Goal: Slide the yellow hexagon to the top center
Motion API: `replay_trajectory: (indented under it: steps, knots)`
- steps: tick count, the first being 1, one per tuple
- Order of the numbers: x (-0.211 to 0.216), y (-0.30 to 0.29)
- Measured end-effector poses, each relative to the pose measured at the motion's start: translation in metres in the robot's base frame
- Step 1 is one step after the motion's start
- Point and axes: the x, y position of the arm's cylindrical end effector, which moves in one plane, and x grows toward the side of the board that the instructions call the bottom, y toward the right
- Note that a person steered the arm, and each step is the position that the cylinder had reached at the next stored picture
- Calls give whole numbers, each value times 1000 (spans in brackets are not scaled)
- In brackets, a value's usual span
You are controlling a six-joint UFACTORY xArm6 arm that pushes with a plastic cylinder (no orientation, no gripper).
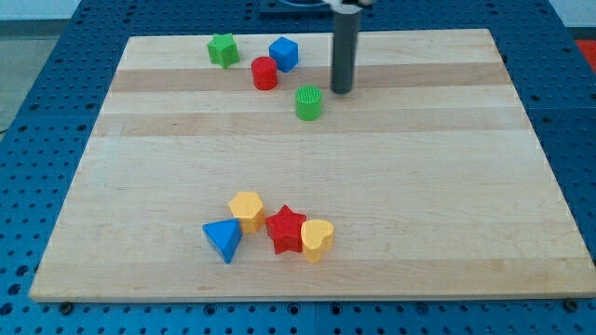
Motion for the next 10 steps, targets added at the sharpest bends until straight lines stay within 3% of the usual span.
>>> replay_trajectory:
  steps: [1,2,3,4,6,8,10]
  knots:
    - [51,-54]
    - [40,-35]
    - [30,-52]
    - [34,-84]
    - [83,-71]
    - [79,-90]
    - [172,-56]
